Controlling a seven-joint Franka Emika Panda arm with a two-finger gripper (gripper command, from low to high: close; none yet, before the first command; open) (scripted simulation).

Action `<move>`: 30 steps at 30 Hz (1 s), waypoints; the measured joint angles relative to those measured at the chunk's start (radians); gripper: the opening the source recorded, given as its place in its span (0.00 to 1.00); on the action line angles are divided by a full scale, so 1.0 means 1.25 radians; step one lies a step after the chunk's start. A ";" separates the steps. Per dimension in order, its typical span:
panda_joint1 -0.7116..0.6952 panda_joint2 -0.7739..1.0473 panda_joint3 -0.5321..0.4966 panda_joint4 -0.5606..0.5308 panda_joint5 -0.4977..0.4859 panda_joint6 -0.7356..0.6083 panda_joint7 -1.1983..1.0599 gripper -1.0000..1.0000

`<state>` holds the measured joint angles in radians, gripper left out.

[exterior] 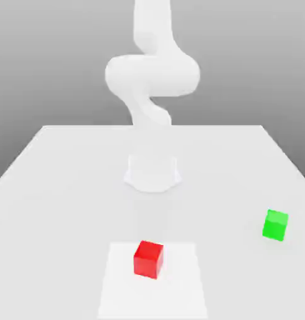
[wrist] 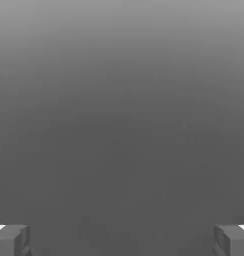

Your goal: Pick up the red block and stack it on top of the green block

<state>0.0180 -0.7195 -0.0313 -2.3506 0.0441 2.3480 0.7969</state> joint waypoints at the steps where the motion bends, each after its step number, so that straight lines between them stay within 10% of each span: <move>1: 0.007 0.032 -0.010 -0.019 0.016 0.018 -0.001 0.50; 12: 0.043 0.370 -0.031 -0.214 0.118 0.208 0.041 0.50; 19: 0.016 0.564 -0.021 -0.339 -0.010 0.346 0.205 0.50; 30: -0.001 0.760 0.003 -0.324 -0.007 0.513 0.208 0.50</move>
<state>0.0166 0.2310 -0.0281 -2.7559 0.0353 2.9896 1.0575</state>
